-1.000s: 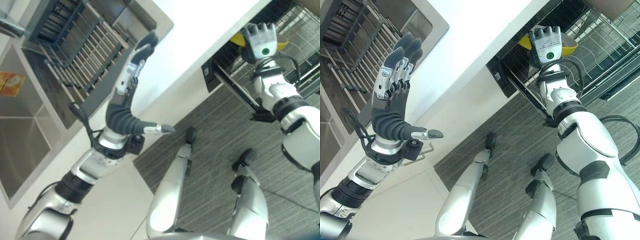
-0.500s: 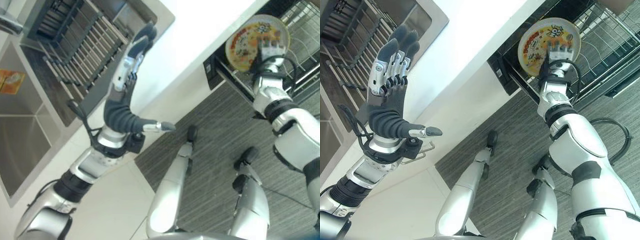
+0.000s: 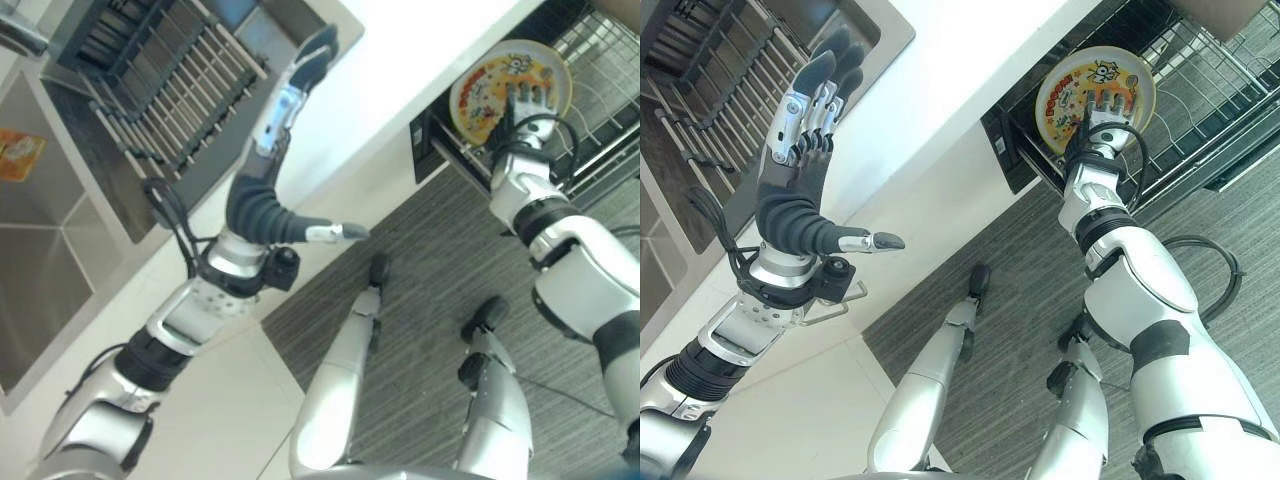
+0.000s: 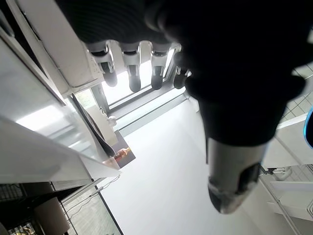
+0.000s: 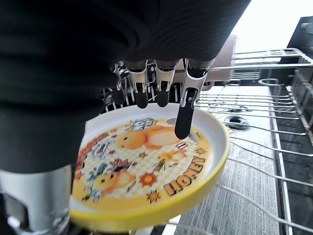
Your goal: Place the dishes in the dishwasher.
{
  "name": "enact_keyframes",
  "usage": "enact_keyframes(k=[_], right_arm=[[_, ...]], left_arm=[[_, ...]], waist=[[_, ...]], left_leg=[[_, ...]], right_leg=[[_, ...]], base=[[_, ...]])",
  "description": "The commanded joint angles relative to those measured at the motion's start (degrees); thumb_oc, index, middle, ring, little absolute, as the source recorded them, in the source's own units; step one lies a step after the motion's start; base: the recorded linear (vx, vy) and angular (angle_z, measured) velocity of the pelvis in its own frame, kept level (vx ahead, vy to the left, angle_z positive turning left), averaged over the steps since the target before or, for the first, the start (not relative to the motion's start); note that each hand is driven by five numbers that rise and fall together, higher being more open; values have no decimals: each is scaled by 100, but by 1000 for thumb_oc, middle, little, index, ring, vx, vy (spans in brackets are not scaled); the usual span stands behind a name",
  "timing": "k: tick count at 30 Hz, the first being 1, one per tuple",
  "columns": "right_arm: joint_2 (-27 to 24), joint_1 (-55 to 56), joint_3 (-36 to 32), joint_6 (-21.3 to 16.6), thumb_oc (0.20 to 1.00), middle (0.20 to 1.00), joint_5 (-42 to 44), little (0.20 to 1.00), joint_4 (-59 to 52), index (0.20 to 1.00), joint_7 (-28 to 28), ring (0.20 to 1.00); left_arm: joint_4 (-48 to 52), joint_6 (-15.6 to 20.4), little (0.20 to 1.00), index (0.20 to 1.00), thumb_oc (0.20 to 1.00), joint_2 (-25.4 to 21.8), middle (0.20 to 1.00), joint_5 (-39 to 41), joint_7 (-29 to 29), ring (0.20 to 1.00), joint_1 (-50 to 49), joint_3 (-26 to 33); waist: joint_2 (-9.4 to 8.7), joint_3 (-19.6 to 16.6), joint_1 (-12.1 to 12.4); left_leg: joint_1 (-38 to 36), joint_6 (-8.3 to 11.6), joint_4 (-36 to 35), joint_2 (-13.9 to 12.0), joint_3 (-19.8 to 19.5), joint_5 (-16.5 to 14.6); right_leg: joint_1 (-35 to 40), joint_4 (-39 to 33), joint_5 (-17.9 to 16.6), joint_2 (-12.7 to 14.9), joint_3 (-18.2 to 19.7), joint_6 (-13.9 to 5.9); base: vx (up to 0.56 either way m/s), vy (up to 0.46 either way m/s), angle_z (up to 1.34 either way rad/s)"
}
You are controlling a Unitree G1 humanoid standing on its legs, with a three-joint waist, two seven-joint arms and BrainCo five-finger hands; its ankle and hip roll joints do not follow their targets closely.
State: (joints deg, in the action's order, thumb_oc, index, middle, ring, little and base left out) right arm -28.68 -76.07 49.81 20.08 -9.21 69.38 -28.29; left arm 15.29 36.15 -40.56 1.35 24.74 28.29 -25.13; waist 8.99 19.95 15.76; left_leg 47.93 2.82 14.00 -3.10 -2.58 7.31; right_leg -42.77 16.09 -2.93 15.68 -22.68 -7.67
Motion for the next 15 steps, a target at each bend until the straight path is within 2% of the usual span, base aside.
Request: enact_keyframes(k=[1,2,3,4,5,7,9,10,11,15], right_arm=[[-256,-784,-681,-651,1000,1000,1616,1000,-398,1000,-683,1000],[-247,-706,-855,-1046,1000,1000,2143,1000,-432,1000,-845,1000],[-210,-586,-1215,-1879,1000,1000,2632,1000,-536,1000,-936,1000],[-153,-407,-1747,-2550,1000,1000,2915,1000,-826,1000,-1079,1000],[-131,-102,-2279,-3093,1000,1000,3177,1000,-1305,1000,-873,1000],[-102,314,-2711,-3577,1000,1000,3250,1000,-1858,1000,-771,1000],[-121,823,-3115,-3403,1000,1000,2837,1000,-2719,1000,-625,1000],[-103,1017,-3216,-3481,1000,1000,2521,1000,-3101,1000,-502,1000],[-121,1201,-3270,-3331,1000,1000,2306,1000,-3549,1000,-169,1000],[-258,1881,-3166,-2824,1000,1000,1244,1000,-5047,1000,-14,1000]], left_arm=[[-2041,-33,1000,1000,1000,482,1000,464,23,1000,361,-620],[-1987,-80,1000,1000,1000,490,1000,476,33,1000,339,-599],[-1908,-167,1000,1000,1000,506,1000,531,34,1000,302,-558],[-1813,-239,1000,1000,1000,471,1000,620,41,1000,236,-495],[-1674,-310,1000,1000,1000,525,1000,566,53,1000,72,-370],[-1500,-376,1000,1000,1000,592,1000,467,85,1000,-92,-245],[-1319,-486,1000,1000,1000,637,1000,386,96,1000,-249,-95],[-1289,-507,1000,1000,1000,664,1000,366,93,1000,-316,-39],[-1264,-510,1000,1000,1000,691,1000,339,74,1000,-390,39],[-1036,-548,1000,1000,1000,655,1000,411,-219,1000,-765,436]], waist=[[-576,984,-270],[-584,984,-293],[-596,984,-329],[-618,984,-365],[-646,984,-416],[-678,984,-485],[-689,984,-584],[-694,984,-621],[-695,984,-659],[-765,984,-734]], left_leg=[[-87,-147,285,191,440,-1061],[-135,-149,271,179,464,-1071],[-235,-146,253,167,501,-1096],[-358,-136,256,153,537,-1141],[-515,-143,250,143,602,-1180],[-706,-166,248,143,664,-1223],[-983,-204,233,148,757,-1266],[-1101,-214,224,143,805,-1278],[-1273,-228,193,153,852,-1288],[-1892,-247,70,116,999,-1299]], right_leg=[[340,-330,-169,45,97,-289],[372,-340,-160,37,117,-283],[441,-351,-141,24,156,-263],[544,-354,-100,12,187,-252],[663,-356,-59,-6,218,-232],[807,-359,-13,-15,254,-223],[997,-353,32,-16,321,-202],[1081,-349,55,-12,347,-197],[1221,-366,75,-5,369,-187],[1779,-418,166,-1,392,-176]], base=[[0,0,0],[-16,5,7],[0,0,0],[-36,22,-2],[-32,20,-7],[-23,15,-22],[-19,24,-15],[-15,11,7],[-21,-3,-4],[-16,-61,-12]])
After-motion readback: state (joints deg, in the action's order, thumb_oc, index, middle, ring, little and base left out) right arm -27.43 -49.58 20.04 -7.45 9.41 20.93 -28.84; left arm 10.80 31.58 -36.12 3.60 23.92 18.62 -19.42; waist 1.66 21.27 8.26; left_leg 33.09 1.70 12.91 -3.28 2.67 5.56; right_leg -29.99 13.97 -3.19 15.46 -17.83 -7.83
